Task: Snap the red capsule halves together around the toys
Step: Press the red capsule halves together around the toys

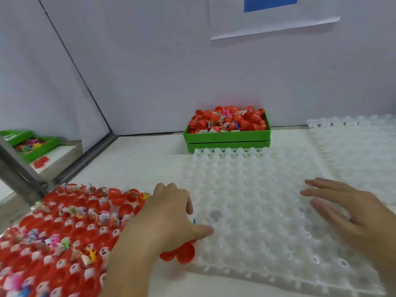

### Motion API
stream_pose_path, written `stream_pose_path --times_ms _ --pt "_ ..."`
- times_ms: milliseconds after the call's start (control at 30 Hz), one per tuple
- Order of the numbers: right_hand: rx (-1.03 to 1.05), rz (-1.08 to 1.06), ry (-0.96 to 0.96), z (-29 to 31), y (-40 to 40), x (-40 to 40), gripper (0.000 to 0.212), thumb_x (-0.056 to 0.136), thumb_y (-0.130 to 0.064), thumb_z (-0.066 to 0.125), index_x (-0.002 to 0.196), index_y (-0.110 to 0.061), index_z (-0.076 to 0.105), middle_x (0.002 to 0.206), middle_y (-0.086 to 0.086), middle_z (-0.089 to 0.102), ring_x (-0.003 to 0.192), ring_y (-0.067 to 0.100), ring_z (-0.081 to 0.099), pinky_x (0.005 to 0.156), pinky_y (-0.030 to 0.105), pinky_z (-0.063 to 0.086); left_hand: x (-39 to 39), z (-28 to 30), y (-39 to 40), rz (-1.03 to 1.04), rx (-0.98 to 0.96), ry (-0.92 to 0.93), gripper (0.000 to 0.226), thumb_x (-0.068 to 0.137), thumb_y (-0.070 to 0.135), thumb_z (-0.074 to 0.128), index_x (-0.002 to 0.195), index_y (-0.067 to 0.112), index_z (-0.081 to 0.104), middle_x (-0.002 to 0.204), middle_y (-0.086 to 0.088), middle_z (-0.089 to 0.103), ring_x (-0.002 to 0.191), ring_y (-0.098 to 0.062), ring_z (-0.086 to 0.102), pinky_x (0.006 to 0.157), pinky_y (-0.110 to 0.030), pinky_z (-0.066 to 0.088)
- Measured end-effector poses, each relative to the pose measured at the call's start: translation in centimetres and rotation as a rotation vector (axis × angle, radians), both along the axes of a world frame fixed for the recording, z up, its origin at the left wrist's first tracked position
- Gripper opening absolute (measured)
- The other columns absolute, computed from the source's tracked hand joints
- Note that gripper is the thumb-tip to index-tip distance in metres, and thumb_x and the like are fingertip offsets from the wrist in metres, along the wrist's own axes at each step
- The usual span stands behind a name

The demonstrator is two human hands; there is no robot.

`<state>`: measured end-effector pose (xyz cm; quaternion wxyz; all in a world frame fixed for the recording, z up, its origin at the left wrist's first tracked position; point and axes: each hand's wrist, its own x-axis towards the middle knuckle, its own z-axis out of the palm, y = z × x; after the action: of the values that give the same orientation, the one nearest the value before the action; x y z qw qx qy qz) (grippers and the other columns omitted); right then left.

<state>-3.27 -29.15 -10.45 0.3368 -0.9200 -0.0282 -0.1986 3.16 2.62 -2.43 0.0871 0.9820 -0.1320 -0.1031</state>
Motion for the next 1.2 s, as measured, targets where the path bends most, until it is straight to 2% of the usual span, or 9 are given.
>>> stream_pose_path --times_ms 100,233,467,733,867,1033,1100,1167,1200 --pt "-0.003 -0.001 0.021 0.1 0.1 0.0 0.019 0.087 -0.054 0.049 0.102 -0.055 0.062 0.123 -0.018 0.063 0.128 0.008 0.052 0.105 0.035 0.038 -0.4 0.1 -0.7 -0.005 0.071 0.061 0.048 0.068 0.067 0.072 0.095 0.031 0.054 0.098 0.014 0.038 0.103 -0.011 0.037 0.082 -0.027 0.039" --pt "-0.012 -0.013 0.023 0.4 0.4 -0.2 0.019 0.094 -0.051 0.052 0.103 -0.044 0.068 0.124 -0.012 0.065 0.128 0.011 0.053 0.106 0.037 0.038 -0.7 0.0 -1.2 -0.017 0.082 0.057 0.037 0.075 0.054 0.071 0.093 0.024 0.057 0.100 0.010 0.040 0.104 -0.013 0.036 0.080 -0.026 0.039" --pt "-0.036 -0.030 0.060 1.2 0.9 -0.5 0.038 0.083 -0.045 0.049 0.107 -0.031 0.075 0.126 -0.009 0.064 0.128 0.012 0.052 0.108 0.036 0.037 -0.8 0.2 -1.2 -0.062 0.080 -0.038 0.024 0.087 0.043 0.064 0.092 0.020 0.059 0.105 0.007 0.043 0.107 -0.012 0.036 0.091 -0.027 0.044" --pt "-0.031 -0.042 0.089 1.7 1.2 -0.8 0.044 0.083 -0.047 0.047 0.111 -0.028 0.074 0.129 -0.010 0.061 0.131 0.009 0.047 0.110 0.032 0.033 -0.6 0.4 -1.2 -0.126 0.021 -0.044 0.022 0.093 0.036 0.061 0.098 0.015 0.066 0.103 0.006 0.057 0.090 -0.006 0.047 0.072 -0.018 0.044" --pt "-0.032 -0.027 0.106 2.0 1.4 -0.9 0.044 0.083 -0.047 0.046 0.114 -0.029 0.072 0.132 -0.011 0.059 0.133 0.006 0.044 0.111 0.029 0.030 -1.0 0.6 -1.1 -0.132 -0.021 -0.104 0.015 0.094 0.039 0.060 0.097 0.025 0.060 0.099 0.012 0.055 0.090 -0.008 0.059 0.079 -0.022 0.052" --pt "-0.026 -0.031 0.091 2.3 1.6 -1.1 0.039 0.086 -0.039 0.051 0.116 -0.025 0.071 0.135 -0.005 0.060 0.134 0.007 0.044 0.111 0.030 0.031 -0.8 0.6 -2.1 -0.176 -0.279 -0.166 0.021 0.091 0.032 0.067 0.108 0.032 0.055 0.103 0.013 0.056 0.091 -0.004 0.060 0.084 -0.021 0.054" --pt "-0.088 -0.053 0.016 2.5 1.8 -1.2 0.034 0.086 -0.030 0.057 0.114 -0.020 0.073 0.129 -0.002 0.064 0.132 0.014 0.049 0.111 0.041 0.037 -1.0 0.4 -3.1 -0.235 -0.412 -0.179 0.035 0.087 0.029 0.072 0.112 0.038 0.049 0.100 0.016 0.055 0.092 -0.002 0.061 0.084 -0.018 0.054" --pt "-0.166 -0.054 -0.128 3.1 2.4 -1.4 0.029 0.085 -0.028 0.062 0.109 -0.018 0.074 0.117 -0.004 0.069 0.121 0.018 0.060 0.100 0.051 0.048 -1.3 0.0 -4.1 -0.305 -0.500 -0.194 0.044 0.085 0.028 0.074 0.110 0.044 0.042 0.099 0.018 0.054 0.093 -0.002 0.061 0.084 -0.018 0.055" --pt "-0.168 -0.021 -0.194 3.5 2.8 -1.6 0.024 0.087 -0.028 0.065 0.108 -0.020 0.074 0.111 -0.009 0.070 0.113 0.014 0.063 0.094 0.046 0.051 -1.5 -0.2 -4.6 -0.344 -0.525 -0.206 0.047 0.085 0.028 0.074 0.110 0.046 0.039 0.100 0.018 0.054 0.093 -0.002 0.061 0.085 -0.019 0.054"
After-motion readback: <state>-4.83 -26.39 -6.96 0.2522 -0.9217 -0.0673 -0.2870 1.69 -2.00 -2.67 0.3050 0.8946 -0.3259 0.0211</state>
